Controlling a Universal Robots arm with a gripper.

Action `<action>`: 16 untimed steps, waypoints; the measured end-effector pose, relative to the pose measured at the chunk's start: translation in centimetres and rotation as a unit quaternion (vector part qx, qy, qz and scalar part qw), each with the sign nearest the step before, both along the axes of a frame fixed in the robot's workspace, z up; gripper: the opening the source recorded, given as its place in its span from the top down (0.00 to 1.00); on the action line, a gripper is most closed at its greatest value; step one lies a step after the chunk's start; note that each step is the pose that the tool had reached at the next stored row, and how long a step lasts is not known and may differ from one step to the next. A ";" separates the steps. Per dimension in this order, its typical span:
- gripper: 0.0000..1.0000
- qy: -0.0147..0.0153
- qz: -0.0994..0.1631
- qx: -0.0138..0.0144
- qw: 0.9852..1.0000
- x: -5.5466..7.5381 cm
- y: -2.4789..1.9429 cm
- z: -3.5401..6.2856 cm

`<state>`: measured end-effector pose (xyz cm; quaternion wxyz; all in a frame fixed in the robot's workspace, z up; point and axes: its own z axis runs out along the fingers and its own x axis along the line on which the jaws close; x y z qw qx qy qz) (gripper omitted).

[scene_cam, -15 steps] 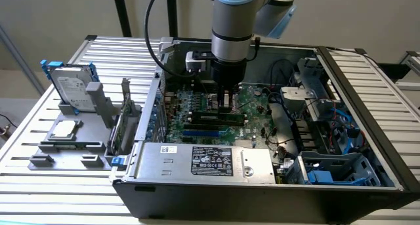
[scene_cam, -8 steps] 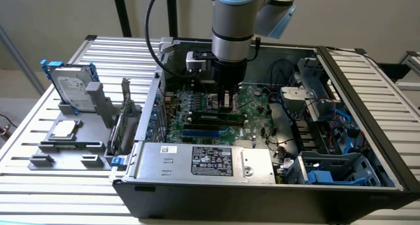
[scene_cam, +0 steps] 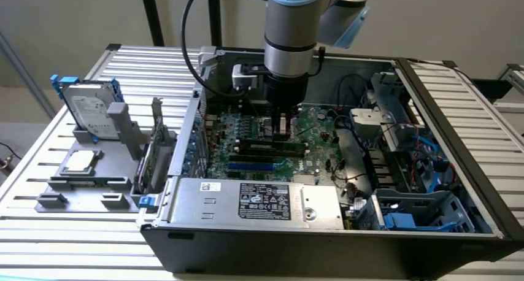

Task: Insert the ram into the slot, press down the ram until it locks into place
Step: 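Insert the ram into the slot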

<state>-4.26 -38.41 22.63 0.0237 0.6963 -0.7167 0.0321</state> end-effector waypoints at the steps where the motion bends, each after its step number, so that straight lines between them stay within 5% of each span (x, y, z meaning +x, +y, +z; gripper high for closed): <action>1: 0.87 0.000 0.000 0.000 1.000 0.0 -0.01 0.00; 16: 0.79 0.000 0.000 0.000 1.000 0.0 -0.03 0.00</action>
